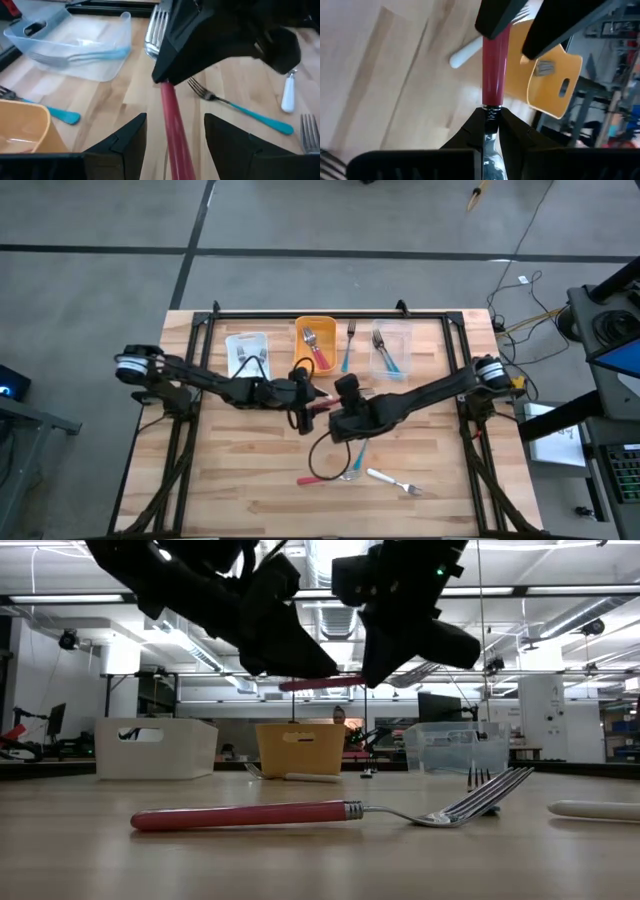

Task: Sort silverware by color (type)
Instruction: Put the pink fork into the yellow bin

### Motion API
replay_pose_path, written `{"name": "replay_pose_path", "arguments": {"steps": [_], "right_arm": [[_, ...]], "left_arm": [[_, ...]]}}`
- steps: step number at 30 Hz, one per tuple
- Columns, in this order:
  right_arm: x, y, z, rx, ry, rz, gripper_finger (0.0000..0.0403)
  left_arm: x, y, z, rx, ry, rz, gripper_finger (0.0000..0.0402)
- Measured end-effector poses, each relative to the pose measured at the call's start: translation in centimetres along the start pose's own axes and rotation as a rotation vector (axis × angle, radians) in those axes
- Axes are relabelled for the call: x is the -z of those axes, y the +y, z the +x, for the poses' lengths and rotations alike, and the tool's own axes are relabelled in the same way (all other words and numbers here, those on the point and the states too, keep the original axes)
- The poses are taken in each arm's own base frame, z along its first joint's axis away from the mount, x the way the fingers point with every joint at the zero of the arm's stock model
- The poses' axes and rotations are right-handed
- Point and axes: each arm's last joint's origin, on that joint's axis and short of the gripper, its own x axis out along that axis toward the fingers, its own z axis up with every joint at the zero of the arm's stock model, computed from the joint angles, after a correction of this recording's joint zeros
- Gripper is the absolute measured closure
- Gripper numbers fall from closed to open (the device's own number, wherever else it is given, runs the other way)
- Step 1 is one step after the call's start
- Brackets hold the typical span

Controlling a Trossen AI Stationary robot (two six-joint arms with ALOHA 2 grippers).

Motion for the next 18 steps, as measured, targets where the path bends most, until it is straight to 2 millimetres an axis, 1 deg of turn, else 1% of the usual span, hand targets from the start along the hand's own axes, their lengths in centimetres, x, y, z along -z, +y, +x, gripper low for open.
{"name": "replay_pose_path", "arguments": {"steps": [4, 7, 11, 14, 16, 18], "right_arm": [[-0.61, -0.07, 0.04, 0.013, -0.001, -0.05, 0.038], [-0.73, -0.26, -0.12, 0.023, -0.005, -0.061, 0.038], [-0.68, -0.34, -0.11, 0.043, 0.005, -0.078, 0.038], [-0.69, -0.34, -0.12, 0.047, 0.006, -0.085, 0.038], [-0.7, -0.36, -0.12, 0.048, 0.005, -0.094, 0.038], [-0.69, -0.39, -0.12, 0.051, 0.007, -0.111, 0.0377]], "left_arm": [[0.84, 0.28, 0.63, -0.014, 0.045, -0.032, 0.0223], [1.02, 0.34, 0.7, -0.018, 0.059, -0.046, 0.0225], [1.15, 0.35, 0.68, -0.021, 0.071, -0.056, 0.0247], [1.11, 0.35, 0.66, -0.02, 0.069, -0.065, 0.0283], [1.1, 0.33, 0.65, -0.019, 0.069, -0.072, 0.0321], [1.08, 0.29, 0.64, -0.02, 0.066, -0.089, 0.0368]]}}
